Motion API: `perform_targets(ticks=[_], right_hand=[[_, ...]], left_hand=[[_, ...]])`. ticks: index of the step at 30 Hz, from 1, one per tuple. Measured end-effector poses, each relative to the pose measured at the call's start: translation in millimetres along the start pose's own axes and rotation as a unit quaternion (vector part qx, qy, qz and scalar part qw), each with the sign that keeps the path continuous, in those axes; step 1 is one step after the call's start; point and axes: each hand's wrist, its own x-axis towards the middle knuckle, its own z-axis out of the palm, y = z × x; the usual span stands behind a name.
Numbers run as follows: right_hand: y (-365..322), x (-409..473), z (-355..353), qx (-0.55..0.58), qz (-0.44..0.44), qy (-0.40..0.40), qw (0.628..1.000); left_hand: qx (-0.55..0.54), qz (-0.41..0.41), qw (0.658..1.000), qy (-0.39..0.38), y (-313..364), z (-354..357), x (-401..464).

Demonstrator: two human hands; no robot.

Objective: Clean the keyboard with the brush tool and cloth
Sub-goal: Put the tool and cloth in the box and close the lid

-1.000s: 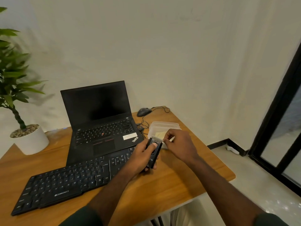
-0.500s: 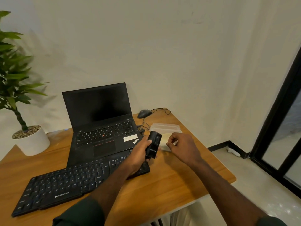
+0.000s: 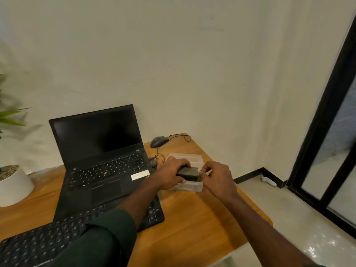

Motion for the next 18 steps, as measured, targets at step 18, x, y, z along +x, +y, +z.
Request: perform_targets(ticks=[18], right_hand=[[22.9,17.4,10.6,-0.027,0.026,-0.053,0.998]], left_hand=[[-0.055,-0.065,0.996,-0.008,-20.0,26.3,40.7]])
